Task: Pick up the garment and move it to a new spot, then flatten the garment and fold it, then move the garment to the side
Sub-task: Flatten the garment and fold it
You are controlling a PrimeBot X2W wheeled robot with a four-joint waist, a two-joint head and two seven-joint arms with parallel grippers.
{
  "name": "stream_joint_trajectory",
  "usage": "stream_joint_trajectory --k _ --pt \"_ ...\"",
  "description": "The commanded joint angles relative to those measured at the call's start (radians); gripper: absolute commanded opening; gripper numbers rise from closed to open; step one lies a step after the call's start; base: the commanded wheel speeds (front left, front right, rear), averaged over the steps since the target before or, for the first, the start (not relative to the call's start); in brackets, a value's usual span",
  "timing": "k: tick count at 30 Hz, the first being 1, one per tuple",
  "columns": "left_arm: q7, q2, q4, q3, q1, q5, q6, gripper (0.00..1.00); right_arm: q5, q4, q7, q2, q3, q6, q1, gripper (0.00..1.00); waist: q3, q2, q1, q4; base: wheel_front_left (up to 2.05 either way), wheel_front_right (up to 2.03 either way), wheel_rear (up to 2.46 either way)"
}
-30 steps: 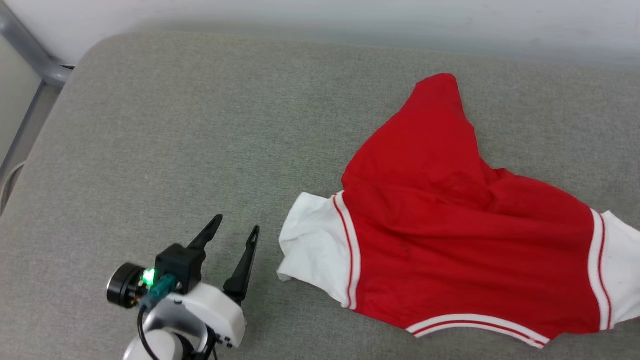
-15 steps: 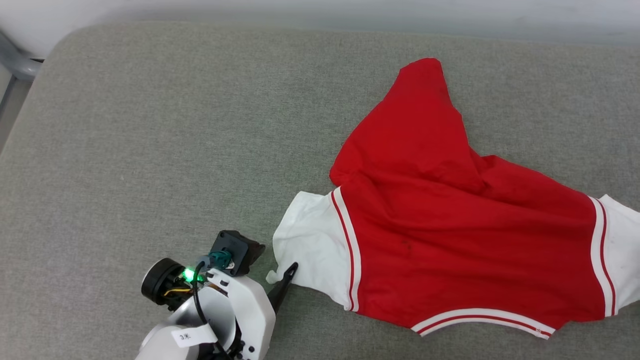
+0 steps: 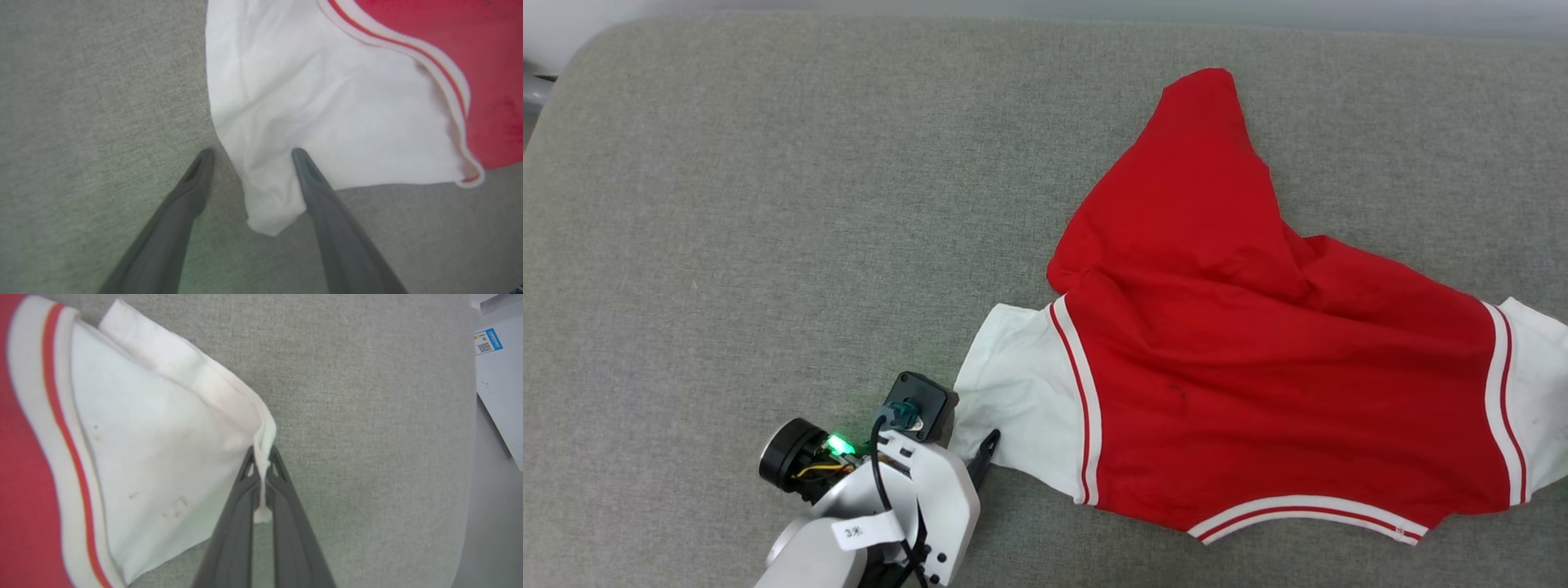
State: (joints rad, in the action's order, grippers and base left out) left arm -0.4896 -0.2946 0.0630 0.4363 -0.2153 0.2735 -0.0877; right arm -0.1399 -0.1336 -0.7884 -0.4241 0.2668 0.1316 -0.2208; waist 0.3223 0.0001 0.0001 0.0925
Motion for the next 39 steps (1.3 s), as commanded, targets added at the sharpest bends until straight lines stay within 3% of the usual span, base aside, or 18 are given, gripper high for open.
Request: stream_joint_trajectory --k 1,2,3,4,12,26,31,39 --pt "-0.021 0.002 0.039 0.019 -0.002 -0.006 -0.005 1.00 -0.003 0.008 -0.003 0.004 -0.004 -0.002 -0.010 0.00 0.006 -0.0001 -0.0001 -0.002 0.00 0.00 0.00" --pt "-0.033 0.003 0.055 0.030 0.000 -0.003 -0.008 1.00 -0.006 0.010 -0.003 0.005 -0.006 -0.002 -0.010 0.00 0.008 -0.0001 -0.0001 -0.003 0.00 0.00 0.00" --pt "-0.049 0.002 0.070 0.044 0.003 0.000 -0.011 0.37 -0.008 0.012 -0.003 0.007 -0.007 -0.002 -0.011 0.00 0.009 -0.0001 -0.0001 -0.003 0.00 0.00 0.00" --pt "-0.063 0.000 0.081 0.055 0.005 0.005 -0.017 0.00 -0.009 0.013 -0.004 0.007 -0.008 -0.002 -0.012 0.00 0.009 -0.0001 -0.0001 -0.003 0.00 0.00 0.00" --pt "-0.021 -0.030 0.045 0.017 0.013 0.035 -0.001 0.00 -0.046 0.007 0.012 0.002 -0.039 -0.002 0.005 0.00 -0.054 -0.0001 -0.0001 -0.002 0.00 0.00 0.00" --pt "-0.123 -0.166 -0.330 -0.153 0.074 0.157 0.044 0.00 -0.252 0.150 0.021 -0.053 -0.095 -0.002 -0.055 0.00 -0.226 -0.0001 -0.0001 -0.039 0.00 0.00 0.00" --pt "-0.156 -0.210 -0.468 -0.245 0.019 0.212 0.054 0.00 -0.329 0.213 0.054 -0.093 -0.100 -0.002 -0.157 0.00 -0.266 -0.0001 -0.0001 -0.052 0.00 0.00 0.00" --pt "-0.147 -0.256 -0.541 -0.355 -0.153 0.245 0.053 0.00 -0.389 0.210 0.074 -0.125 -0.140 -0.002 -0.321 0.00 -0.264 -0.0001 -0.0001 -0.064 0.00 0.00 0.00"
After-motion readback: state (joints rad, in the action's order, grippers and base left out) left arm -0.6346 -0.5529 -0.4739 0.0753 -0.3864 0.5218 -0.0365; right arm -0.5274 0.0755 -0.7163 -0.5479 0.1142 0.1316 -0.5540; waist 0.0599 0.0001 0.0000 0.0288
